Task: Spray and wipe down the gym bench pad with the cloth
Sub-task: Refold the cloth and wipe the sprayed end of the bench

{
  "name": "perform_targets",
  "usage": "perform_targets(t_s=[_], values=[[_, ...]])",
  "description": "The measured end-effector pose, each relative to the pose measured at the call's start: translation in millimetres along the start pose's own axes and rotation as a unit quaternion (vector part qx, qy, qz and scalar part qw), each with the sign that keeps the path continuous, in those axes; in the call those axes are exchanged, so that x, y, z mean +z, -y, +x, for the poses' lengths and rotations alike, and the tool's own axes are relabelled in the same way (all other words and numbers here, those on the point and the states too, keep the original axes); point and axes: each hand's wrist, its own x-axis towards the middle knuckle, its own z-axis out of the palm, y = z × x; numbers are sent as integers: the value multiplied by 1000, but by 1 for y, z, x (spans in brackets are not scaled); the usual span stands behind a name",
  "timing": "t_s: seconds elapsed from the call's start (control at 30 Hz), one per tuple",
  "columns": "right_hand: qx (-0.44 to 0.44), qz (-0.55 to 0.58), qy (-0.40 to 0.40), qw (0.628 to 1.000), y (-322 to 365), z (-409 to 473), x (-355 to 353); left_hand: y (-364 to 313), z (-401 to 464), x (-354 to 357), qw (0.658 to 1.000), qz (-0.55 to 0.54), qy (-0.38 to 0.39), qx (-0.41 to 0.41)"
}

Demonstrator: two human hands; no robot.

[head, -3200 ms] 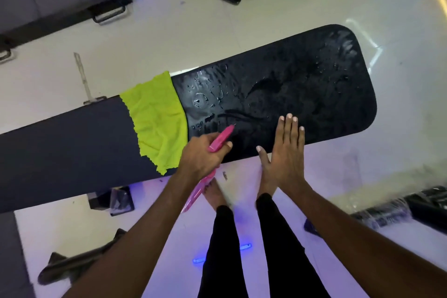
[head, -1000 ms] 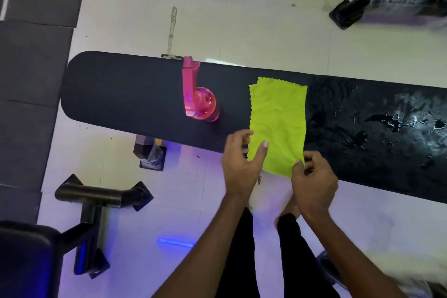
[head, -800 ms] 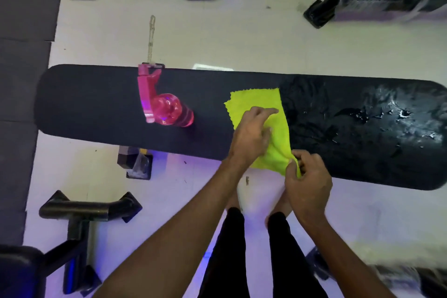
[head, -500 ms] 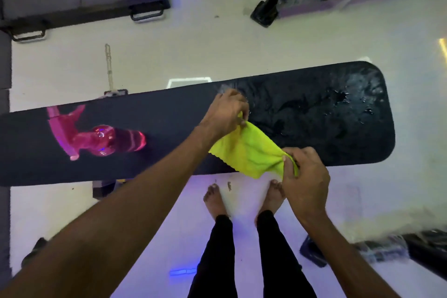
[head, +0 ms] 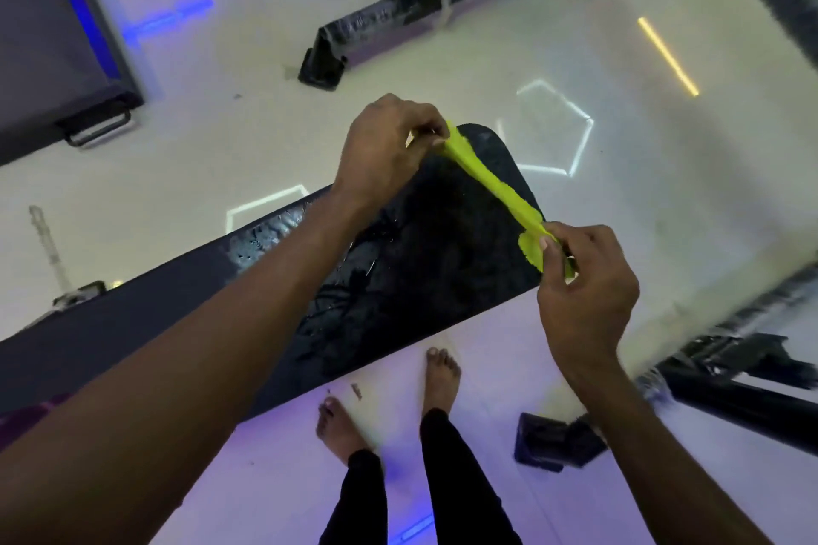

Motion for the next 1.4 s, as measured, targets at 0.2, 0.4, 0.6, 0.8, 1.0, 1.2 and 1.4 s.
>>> perform_targets(t_s=[0.2, 0.4, 0.6, 0.8, 1.0, 1.2, 1.4], values=[[-11, -69, 142, 987, -28, -40, 51, 40, -3, 58, 983, 95, 133, -82], [-86, -121, 177, 973, -51, -33, 100, 102, -43, 89, 947, 231, 170, -146], [-150, -182, 281, 931, -57, 53, 169, 121, -63, 106, 950, 260, 136, -104], [-135, -227, 261, 929, -96, 50, 171, 127, -69, 116, 953, 265, 100, -103], [-37, -284, 222, 932, -92, 44, 165, 126, -69, 123, 945, 294, 80, -116], [-62, -267, 224, 935, -42, 104, 224, 139, -71, 135, 948, 302, 32, -96], [-200, -239, 270, 911, -59, 110, 219, 139, -72, 133, 946, 309, 30, -92]])
